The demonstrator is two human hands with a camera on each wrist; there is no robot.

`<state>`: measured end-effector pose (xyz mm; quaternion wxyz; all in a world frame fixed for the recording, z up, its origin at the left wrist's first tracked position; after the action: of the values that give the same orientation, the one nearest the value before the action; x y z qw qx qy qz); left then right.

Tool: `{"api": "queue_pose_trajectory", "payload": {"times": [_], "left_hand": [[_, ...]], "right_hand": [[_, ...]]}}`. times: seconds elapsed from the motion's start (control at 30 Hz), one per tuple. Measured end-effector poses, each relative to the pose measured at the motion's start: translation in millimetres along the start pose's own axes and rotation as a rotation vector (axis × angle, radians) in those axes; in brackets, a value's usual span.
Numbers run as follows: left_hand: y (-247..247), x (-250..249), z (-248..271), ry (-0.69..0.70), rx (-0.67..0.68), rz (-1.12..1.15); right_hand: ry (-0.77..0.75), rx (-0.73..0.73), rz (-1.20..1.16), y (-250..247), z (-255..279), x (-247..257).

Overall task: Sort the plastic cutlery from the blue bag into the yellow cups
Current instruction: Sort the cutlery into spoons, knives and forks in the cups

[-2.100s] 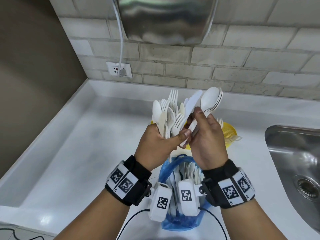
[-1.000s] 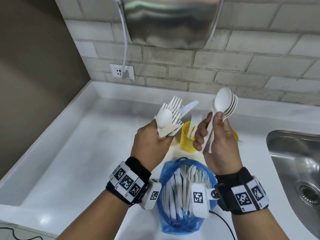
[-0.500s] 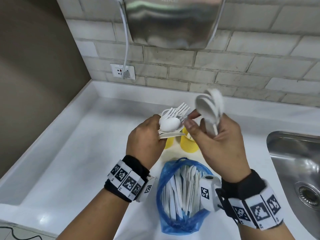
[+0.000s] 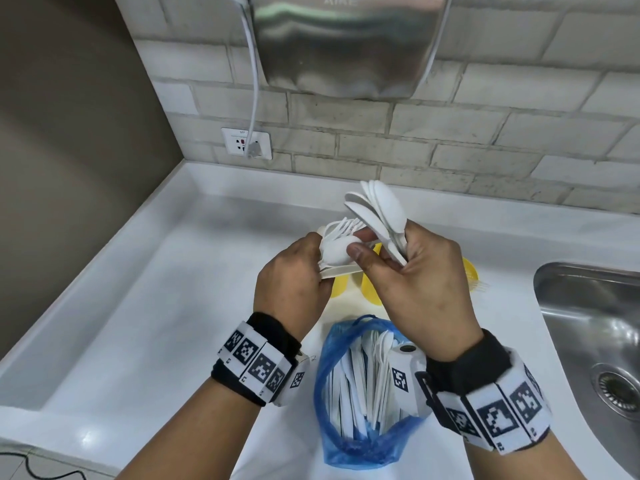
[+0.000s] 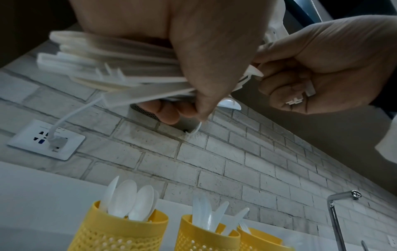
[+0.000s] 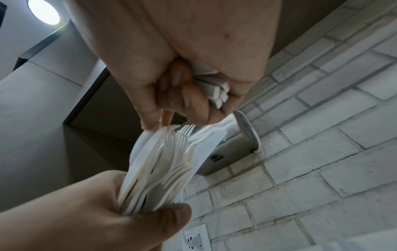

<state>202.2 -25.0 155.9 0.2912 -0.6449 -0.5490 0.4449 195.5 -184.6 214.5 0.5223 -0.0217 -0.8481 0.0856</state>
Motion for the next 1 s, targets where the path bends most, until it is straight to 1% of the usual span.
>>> {"api": "queue_pose_trajectory", "payload": {"times": [0.2, 0.4, 0.47, 0.53, 0.63, 0.7, 0.83, 0.93, 1.0], "left_hand": [[2.5, 1.0, -0.7, 0.002, 0.029, -0.034], [2.0, 5.8, 0.1, -0.016, 0.018, -0.016], [3.5, 7.2, 0.1, -0.026, 0.043, 0.014], [6.5, 8.2, 0.7, -0.034, 0.067, 0.055], [7.9, 9.0, 1.8, -0.046, 0.069, 0.115], [8.5, 9.4, 2.4, -0.052, 0.065, 0.13], [11.7, 12.1, 3.2, -0.055, 0.076, 0.15], [18.0, 20.3, 3.3, -0.105, 0.11, 0.173], [23.9, 28.7, 3.4, -0.167, 0.137, 0.214]], "right_hand": [[0.135, -0.021, -0.287, -2.6, -4.2, -14.9], [0.204, -0.082, -0.433, -9.6, -7.7, -20.1], [0.21, -0.086, -0.47, -12.5, -9.0, -22.9], [0.188, -0.04, -0.44, -12.7, -10.8, -21.8], [0.13, 0.037, -0.38, -9.9, -13.0, -10.9], [0.123, 0.034, -0.378, -13.1, -15.2, -5.4], [0.159, 0.008, -0.458, -22.3, -19.7, -1.6], [0.177, 0.003, -0.554, -28.6, -22.2, 3.9], [0.192, -0.014, -0.636, -37.4, -23.3, 7.0]]}}
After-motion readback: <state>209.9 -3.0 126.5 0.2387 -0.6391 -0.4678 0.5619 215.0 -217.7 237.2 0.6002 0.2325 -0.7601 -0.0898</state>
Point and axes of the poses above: each hand's wrist, its own z-axis away from the middle knuckle, its own y-axis out of the palm, x = y × z, the point moved 9 cm from there along -z, towards the middle knuckle, and after that the axes turned 13 degrees about -z, right-handed, at the moved point
